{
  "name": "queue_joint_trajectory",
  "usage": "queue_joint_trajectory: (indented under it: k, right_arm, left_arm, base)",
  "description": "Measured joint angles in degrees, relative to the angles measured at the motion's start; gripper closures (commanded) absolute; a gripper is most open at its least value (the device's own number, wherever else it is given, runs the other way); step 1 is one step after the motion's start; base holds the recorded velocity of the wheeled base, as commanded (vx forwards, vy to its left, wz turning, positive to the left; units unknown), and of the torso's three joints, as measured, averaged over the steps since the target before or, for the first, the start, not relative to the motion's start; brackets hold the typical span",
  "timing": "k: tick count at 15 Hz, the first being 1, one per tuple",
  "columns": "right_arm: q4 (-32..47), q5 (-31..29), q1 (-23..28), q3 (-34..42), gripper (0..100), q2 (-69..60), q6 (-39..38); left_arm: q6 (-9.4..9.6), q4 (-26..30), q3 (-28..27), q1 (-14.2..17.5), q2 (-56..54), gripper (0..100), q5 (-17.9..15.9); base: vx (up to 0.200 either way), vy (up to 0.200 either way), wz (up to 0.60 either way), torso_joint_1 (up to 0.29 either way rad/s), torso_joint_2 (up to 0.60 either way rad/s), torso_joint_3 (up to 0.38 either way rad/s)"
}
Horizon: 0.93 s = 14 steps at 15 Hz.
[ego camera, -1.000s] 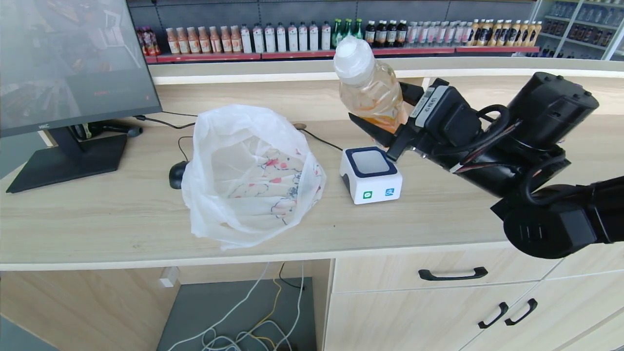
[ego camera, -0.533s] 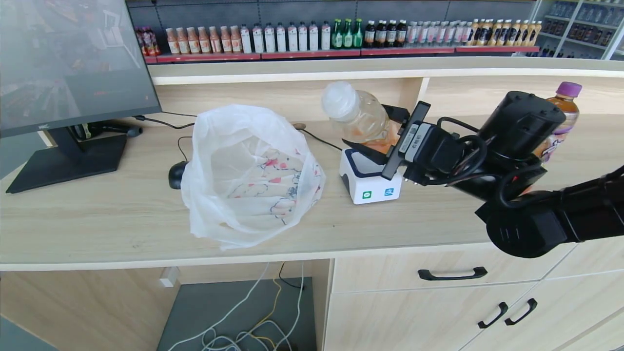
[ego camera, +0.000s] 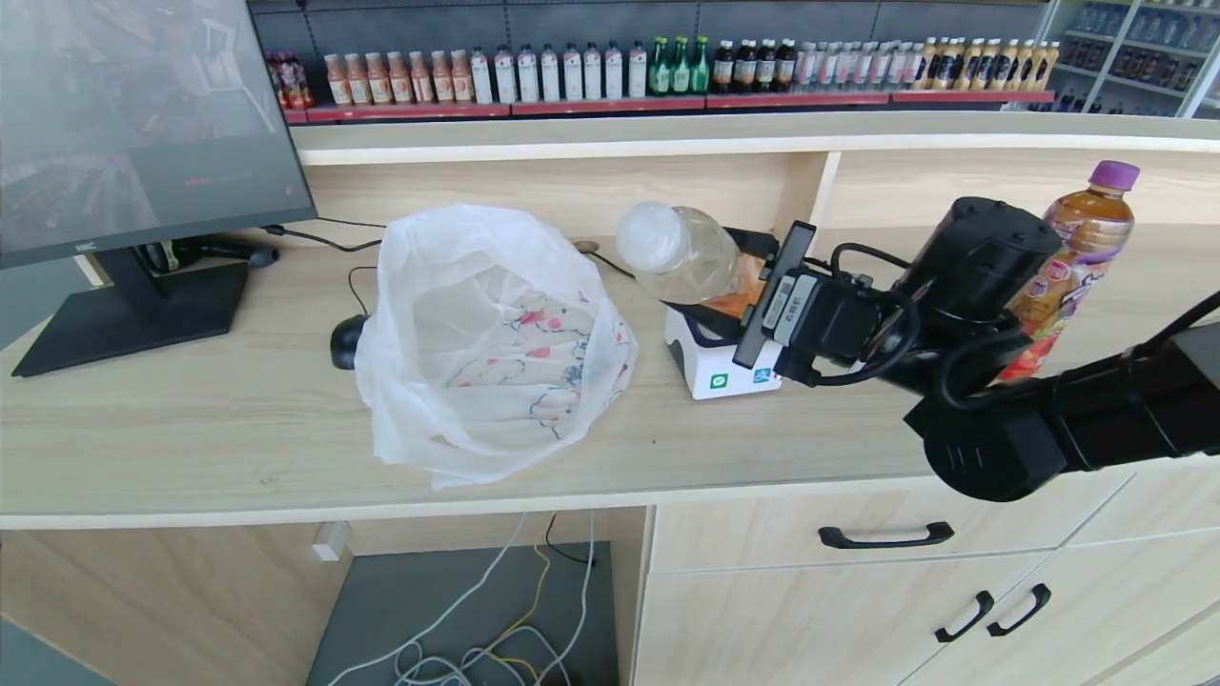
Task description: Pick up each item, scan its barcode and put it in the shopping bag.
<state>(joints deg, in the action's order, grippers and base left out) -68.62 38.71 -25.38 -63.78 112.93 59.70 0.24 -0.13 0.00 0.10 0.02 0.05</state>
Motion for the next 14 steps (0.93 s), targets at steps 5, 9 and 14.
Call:
queue_joint_trajectory:
  k: [5,9,14]
  right_arm:
    - [-1.6,1.1,0.8,-1.3,100,2.2,1.2]
    - [-1.7,1.6,1.3,-1.6,100,2.8,1.1]
    - [-1.6,1.9,1.8,-1.7,100,2.7,1.1]
  left_arm:
    - [0.02,0.0,0.0,0.0,0.0,0,0.0]
    - [0.02,0.0,0.0,0.0,0.0,0,0.0]
    - [0.0,0.0,0.0,0.0,0.0,0,0.0]
  base:
    - [0.0,0.0,0.0,0.0,0.0,0.0]
    - [0.0,0.0,0.0,0.0,0.0,0.0]
    - [0.0,0.0,0.0,0.0,0.0,0.0]
